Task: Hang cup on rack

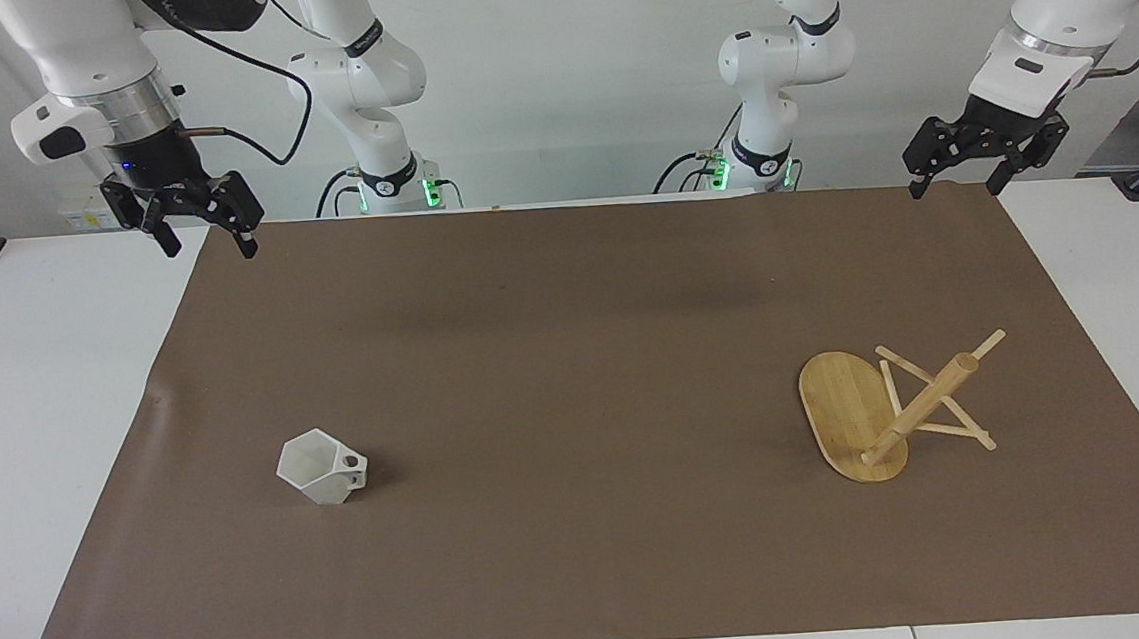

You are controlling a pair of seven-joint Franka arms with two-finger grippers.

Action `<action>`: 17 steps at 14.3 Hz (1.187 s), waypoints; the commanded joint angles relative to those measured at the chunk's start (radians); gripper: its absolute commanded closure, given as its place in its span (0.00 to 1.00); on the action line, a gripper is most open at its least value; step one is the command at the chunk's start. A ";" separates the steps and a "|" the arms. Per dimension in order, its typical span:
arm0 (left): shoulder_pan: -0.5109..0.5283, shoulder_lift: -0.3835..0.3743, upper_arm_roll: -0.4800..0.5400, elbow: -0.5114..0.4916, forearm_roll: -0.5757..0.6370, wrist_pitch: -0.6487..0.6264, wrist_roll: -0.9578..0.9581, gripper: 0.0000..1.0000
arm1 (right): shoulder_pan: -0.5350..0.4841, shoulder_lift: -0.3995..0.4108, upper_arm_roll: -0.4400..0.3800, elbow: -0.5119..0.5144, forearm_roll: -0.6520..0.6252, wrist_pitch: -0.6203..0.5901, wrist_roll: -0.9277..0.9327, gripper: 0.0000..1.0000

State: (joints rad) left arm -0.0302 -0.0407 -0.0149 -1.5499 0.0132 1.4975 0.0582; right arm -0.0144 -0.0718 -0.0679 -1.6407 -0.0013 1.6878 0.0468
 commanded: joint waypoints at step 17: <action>0.013 -0.016 -0.005 -0.015 -0.010 0.000 0.011 0.00 | 0.002 -0.036 -0.009 -0.062 0.004 0.012 -0.033 0.00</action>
State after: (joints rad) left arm -0.0302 -0.0407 -0.0149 -1.5499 0.0132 1.4974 0.0582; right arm -0.0144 -0.0792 -0.0679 -1.6681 -0.0013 1.6878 0.0466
